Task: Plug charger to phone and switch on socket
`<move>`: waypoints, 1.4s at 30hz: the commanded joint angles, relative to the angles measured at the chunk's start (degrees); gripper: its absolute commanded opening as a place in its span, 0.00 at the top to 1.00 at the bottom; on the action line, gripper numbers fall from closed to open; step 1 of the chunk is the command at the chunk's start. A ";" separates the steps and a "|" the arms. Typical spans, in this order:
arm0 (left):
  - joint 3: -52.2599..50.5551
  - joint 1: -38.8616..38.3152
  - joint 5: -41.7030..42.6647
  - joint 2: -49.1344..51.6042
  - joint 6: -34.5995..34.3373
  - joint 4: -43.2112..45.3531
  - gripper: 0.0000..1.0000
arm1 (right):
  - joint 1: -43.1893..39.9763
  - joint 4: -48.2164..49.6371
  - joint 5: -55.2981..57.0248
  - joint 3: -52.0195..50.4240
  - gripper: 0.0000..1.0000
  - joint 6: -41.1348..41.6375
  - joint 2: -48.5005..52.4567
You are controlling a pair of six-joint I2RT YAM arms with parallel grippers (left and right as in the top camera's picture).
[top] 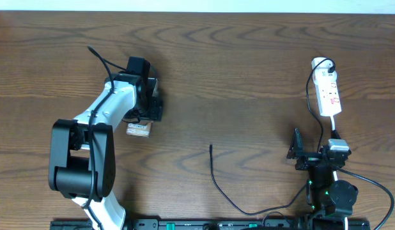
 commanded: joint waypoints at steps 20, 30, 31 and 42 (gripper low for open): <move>-0.48 0.11 -0.13 0.87 0.33 0.15 0.40 | 0.52 -0.28 0.24 -0.04 0.01 -0.68 0.00; -0.46 0.11 -1.31 0.85 0.37 0.24 0.13 | 0.52 -0.28 0.24 -0.04 0.01 -0.68 0.00; -0.46 0.11 -1.90 0.85 0.39 0.24 0.12 | 0.52 -0.28 0.24 -0.04 0.01 -0.68 0.00; -0.20 0.17 -3.61 0.85 1.68 2.16 0.08 | 0.52 -0.28 0.24 -0.04 0.01 -0.68 0.00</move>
